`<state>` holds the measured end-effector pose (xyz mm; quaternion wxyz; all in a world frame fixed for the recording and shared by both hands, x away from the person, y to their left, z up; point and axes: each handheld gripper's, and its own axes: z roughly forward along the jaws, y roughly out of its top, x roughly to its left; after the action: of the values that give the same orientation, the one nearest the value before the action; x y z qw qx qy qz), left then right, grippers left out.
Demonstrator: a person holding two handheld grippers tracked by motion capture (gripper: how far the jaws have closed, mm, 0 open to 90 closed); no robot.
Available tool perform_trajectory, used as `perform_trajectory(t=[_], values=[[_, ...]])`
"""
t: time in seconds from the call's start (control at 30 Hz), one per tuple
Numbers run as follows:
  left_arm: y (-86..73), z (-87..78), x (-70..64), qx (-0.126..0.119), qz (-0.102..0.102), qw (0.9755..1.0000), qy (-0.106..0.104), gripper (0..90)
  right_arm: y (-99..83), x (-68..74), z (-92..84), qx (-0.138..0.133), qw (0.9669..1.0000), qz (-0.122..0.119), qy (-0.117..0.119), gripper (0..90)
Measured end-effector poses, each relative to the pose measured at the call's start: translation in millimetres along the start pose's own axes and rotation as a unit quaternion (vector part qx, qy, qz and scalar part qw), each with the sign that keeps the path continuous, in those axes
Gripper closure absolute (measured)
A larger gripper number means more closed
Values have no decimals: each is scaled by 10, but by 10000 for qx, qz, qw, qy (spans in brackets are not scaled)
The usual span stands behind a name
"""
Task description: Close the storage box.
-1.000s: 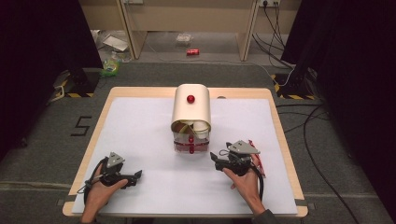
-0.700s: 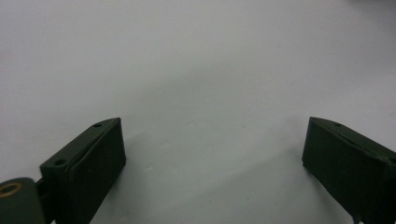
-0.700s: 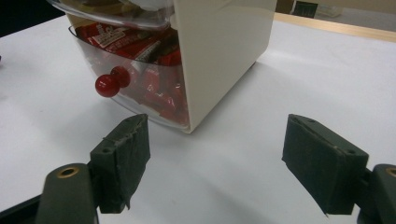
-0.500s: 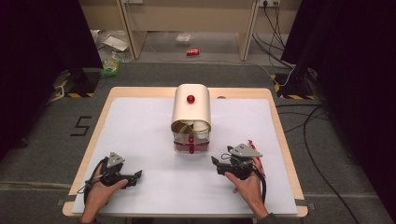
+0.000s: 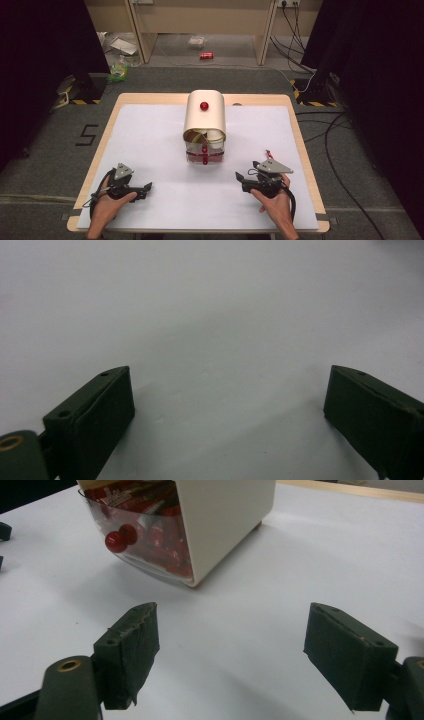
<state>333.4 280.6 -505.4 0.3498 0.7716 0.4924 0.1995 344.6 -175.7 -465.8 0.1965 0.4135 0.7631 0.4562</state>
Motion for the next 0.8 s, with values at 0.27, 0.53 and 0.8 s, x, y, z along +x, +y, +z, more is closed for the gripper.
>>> perform_trajectory(t=[0.27,0.53,0.8], values=[[0,0,0,1,2,10000,3,51,-69,-51,-99,69,10000,49,-15,218],[0,0,0,1,1,10000,1,51,-103,-74,-155,96,9999,94,-19,216],[0,0,0,0,4,10000,1,51,-133,-87,-198,110,9999,105,-4,205]])
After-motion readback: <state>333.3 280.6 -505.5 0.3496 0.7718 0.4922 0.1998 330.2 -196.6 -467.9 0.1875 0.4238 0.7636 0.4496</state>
